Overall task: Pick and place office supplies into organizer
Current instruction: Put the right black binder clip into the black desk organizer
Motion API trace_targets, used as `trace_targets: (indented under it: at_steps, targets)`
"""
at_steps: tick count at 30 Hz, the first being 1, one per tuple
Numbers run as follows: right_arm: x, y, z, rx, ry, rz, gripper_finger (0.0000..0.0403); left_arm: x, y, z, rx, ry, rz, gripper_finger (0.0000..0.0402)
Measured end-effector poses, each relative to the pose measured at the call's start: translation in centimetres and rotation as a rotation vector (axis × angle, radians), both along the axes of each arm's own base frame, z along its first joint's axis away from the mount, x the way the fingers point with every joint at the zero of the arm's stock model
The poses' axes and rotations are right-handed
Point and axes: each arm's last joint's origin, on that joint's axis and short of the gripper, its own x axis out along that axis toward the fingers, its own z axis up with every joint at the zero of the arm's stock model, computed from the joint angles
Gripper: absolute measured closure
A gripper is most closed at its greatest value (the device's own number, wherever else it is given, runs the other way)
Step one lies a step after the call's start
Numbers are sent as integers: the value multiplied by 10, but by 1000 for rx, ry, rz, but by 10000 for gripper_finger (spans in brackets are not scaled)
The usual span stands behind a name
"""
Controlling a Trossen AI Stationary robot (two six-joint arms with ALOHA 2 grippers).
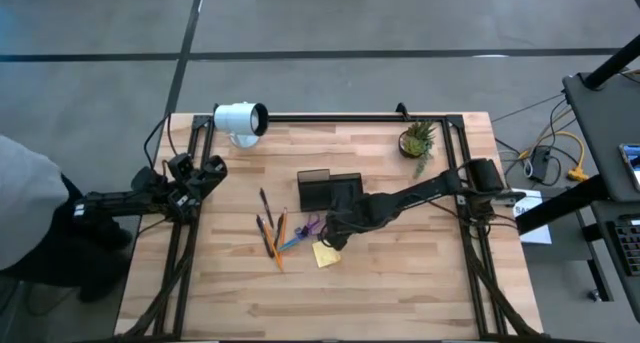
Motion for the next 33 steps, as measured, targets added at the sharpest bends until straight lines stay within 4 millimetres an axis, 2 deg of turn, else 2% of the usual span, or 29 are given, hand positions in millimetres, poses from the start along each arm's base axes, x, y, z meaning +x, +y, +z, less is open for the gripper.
trace_targets:
  at_steps: [5, 15, 27, 33]
  targets:
    - [2, 0, -13, -9, 37, 9, 144, 0, 0, 0, 0, 2, 0, 292]
    - [4, -10, -9, -77, 18, 17, 144, 0, 0, 0, 0, 1, -1, 292]
    - [13, -27, -6, -3, -52, 5, 145, 0, 0, 0, 0, 1, 0, 292]
    - [14, -38, -9, 22, -37, -33, 181, 0, 0, 0, 0, 1, 0, 292]
